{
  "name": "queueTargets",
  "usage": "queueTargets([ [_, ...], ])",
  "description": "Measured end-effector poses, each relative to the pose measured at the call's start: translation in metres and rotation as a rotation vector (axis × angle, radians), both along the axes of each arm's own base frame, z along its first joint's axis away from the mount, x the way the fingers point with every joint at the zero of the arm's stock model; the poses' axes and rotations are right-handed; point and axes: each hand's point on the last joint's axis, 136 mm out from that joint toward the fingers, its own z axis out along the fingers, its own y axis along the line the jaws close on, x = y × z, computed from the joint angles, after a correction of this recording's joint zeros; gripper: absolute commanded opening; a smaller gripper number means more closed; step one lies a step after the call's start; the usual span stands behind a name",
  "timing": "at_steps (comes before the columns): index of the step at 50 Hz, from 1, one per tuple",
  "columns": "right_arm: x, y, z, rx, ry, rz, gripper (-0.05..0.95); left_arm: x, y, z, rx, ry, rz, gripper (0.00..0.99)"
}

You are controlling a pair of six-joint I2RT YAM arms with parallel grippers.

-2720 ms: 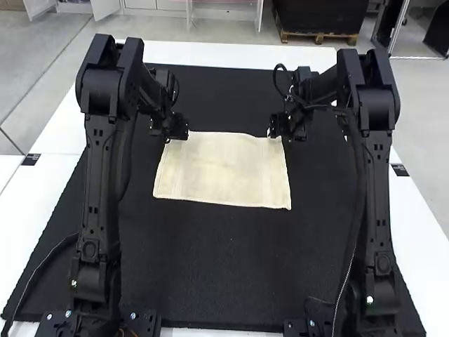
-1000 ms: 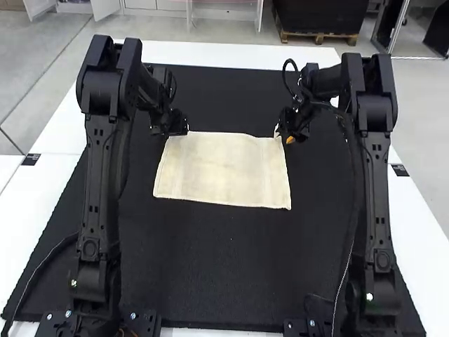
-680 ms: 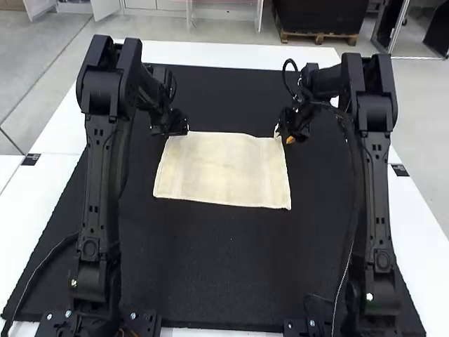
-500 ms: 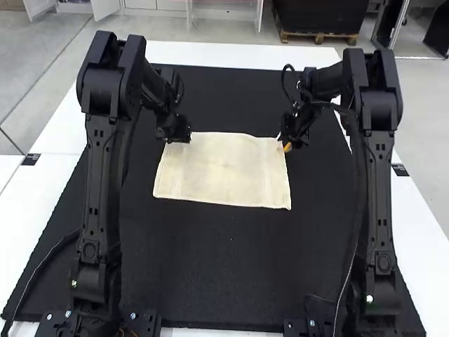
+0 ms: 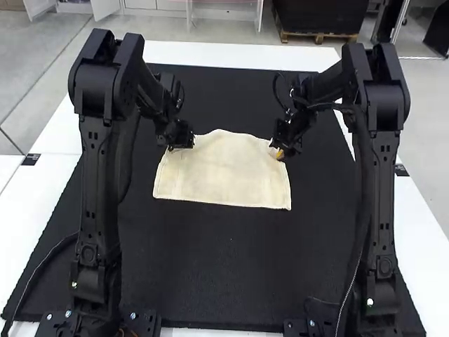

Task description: Fold the towel.

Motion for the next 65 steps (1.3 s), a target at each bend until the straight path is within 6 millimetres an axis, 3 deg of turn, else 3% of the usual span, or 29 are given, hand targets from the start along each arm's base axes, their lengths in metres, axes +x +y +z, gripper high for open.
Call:
queueTargets([
  [5,0.005,-0.004,0.001,0.001,-0.017,-0.005,-0.02,0.002,0.019,0.000,-0.009,0.001,0.039,0.415],
  [10,0.008,-0.015,0.002,-0.001,-0.021,-0.024,-0.02,0.001,0.043,-0.002,-0.011,0.005,0.088,0.020],
  [13,0.010,-0.022,0.001,-0.003,-0.024,-0.034,-0.02,0.000,0.053,-0.003,-0.016,0.009,0.108,0.028],
  [20,0.013,-0.034,0.001,-0.016,-0.032,-0.046,-0.02,0.001,0.054,-0.003,-0.029,0.001,0.107,0.026],
  [32,0.013,-0.035,0.001,-0.026,-0.040,-0.031,-0.02,-0.005,0.045,0.009,-0.035,-0.022,0.088,0.028],
  [39,0.013,-0.035,0.001,-0.029,-0.043,-0.023,-0.02,0.002,0.036,0.022,-0.036,-0.073,0.071,0.026],
  [48,0.014,-0.035,0.005,-0.030,-0.052,-0.019,-0.02,-0.008,0.033,0.023,-0.034,-0.045,0.066,0.026],
  [54,0.017,-0.034,0.026,-0.026,-0.089,-0.020,-0.02,-0.010,0.033,0.033,-0.035,-0.066,0.066,0.026],
  [59,0.021,-0.034,0.054,-0.020,-0.148,-0.021,-0.02,-0.013,0.033,0.035,-0.035,-0.073,0.065,0.026],
  [65,0.012,-0.035,0.074,-0.019,-0.161,-0.021,-0.02,-0.022,0.034,0.032,-0.031,-0.058,0.068,0.026],
])
